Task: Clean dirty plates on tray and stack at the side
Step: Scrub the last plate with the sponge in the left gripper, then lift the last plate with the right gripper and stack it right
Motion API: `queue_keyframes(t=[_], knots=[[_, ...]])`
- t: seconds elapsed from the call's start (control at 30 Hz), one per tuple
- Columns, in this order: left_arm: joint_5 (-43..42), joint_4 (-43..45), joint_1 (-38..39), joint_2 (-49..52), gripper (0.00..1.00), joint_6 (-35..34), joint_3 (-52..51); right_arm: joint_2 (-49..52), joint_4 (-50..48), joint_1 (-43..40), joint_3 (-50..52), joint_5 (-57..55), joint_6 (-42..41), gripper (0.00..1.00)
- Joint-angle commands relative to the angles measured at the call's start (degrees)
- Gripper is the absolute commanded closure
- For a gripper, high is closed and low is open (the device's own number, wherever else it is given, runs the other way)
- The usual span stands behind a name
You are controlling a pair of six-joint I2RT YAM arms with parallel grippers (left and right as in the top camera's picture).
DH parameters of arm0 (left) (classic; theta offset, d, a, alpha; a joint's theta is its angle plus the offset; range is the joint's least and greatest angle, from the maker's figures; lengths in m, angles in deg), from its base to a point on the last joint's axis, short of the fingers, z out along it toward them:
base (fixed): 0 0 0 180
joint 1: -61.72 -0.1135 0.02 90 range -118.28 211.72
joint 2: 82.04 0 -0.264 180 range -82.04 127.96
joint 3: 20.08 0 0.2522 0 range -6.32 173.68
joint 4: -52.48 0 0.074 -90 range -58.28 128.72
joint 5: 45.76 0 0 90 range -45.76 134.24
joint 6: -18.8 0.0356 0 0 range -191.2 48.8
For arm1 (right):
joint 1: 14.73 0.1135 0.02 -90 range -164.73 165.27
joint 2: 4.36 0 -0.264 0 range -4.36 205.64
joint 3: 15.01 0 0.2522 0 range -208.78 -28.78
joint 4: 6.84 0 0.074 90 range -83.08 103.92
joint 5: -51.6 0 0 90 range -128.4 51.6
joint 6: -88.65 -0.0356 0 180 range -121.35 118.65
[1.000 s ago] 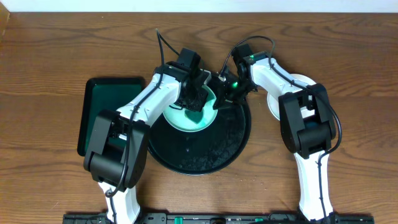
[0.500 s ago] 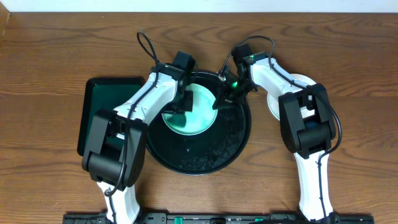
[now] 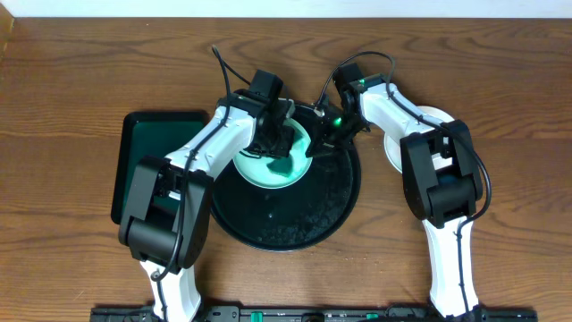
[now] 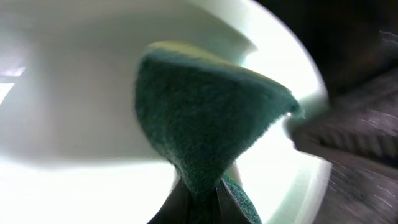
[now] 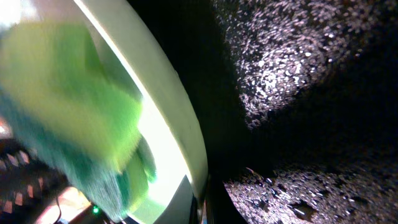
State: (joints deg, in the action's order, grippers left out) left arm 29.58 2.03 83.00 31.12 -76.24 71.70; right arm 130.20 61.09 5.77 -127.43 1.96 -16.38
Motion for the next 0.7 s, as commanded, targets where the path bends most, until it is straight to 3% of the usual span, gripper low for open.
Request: queue_keyframes(t=[0.0, 0.1, 0.23, 0.3, 0.43, 0.53, 0.67], knots=[[23.43, 0.42, -0.37, 0.85, 0.93, -4.81, -0.68, 3.34, 0.28, -0.94, 1.68, -5.79, -2.29, 0.99], [30.47, -0.55, -0.37, 1.07, 0.93, -9.73, -0.68, 3.34, 0.28, -0.94, 1.68, -5.79, -2.29, 0.99], [29.2, -4.74, -0.15, 1.09, 0.93, -17.84, -0.9, 3.34, 0.28, -0.9, 1.68, -5.79, -2.29, 0.99], [23.89, -7.56, 0.2, 1.09, 0.93, -18.03, -0.9, 3.34, 0.28, -0.9, 1.68, -5.81, -2.32, 0.99], [5.42, -11.52, 1.01, 1.07, 0.93, -17.77, -0.87, 3.19, 0.26, -0.9, 1.64, -6.1, -3.43, 0.99], [-6.19, -12.66, 1.09, 0.72, 0.93, -13.77, -0.31, 2.32, 0.48, -0.9, 1.62, -6.97, -3.41, 0.99], [-6.99, -14.6, -0.11, -3.54, 0.93, -13.53, 3.74, -1.22, 3.26, -0.46, 1.62, -15.45, -3.1, 0.99]])
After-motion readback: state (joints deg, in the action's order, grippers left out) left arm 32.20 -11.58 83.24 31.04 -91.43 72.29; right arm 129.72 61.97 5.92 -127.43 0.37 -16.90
